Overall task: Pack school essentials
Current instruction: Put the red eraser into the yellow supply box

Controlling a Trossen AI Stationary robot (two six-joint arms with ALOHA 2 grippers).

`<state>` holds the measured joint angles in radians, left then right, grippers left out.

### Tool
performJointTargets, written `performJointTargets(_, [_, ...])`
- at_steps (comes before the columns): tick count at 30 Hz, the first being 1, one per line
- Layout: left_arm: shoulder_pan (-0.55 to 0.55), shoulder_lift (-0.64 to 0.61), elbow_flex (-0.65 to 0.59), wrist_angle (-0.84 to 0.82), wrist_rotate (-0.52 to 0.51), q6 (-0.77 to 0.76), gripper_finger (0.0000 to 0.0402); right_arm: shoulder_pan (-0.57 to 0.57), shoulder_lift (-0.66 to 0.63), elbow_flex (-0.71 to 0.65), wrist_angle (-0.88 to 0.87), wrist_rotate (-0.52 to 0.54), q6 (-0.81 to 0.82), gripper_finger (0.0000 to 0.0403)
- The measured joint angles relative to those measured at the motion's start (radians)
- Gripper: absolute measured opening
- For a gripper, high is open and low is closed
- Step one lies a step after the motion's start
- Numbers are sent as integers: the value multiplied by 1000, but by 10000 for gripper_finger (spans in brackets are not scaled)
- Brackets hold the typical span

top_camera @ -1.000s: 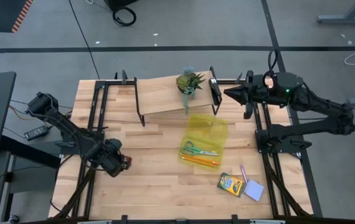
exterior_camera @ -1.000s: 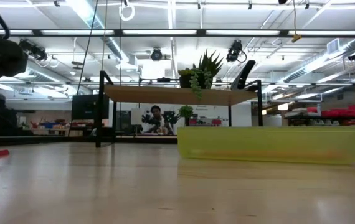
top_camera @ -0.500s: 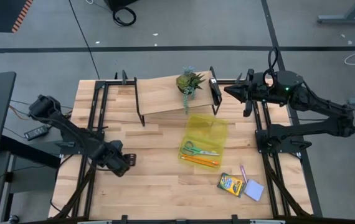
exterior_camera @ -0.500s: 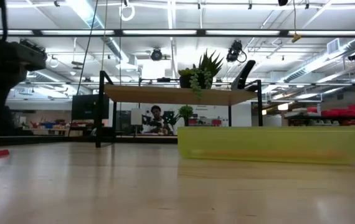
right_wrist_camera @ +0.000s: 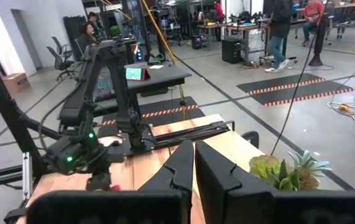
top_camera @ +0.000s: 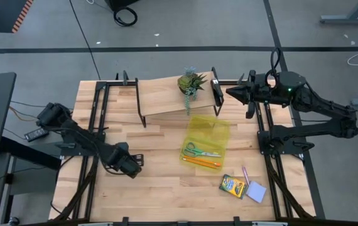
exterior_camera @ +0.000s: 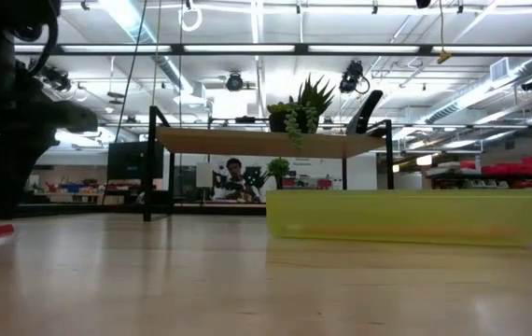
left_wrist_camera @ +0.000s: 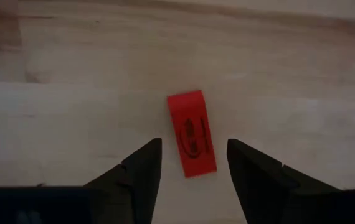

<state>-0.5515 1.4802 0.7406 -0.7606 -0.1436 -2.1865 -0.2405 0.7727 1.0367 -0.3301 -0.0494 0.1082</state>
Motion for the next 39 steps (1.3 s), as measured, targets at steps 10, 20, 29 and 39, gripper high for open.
performJointTargets(10, [32, 48, 0, 19, 14, -2, 184, 0, -2, 0, 1, -13, 14, 23])
performJointTargets(20, [31, 81, 1, 50, 38, -6, 155, 0, -2, 0, 4, -19, 14, 23])
performJointTargets(29, [10, 82, 1, 47, 20, -6, 90, 0, -2, 0, 4, -38, 22, 23])
performJointTargets(39, [-41, 83, 1, 32, -11, -9, 48, 0, -2, 0, 4, -38, 22, 23])
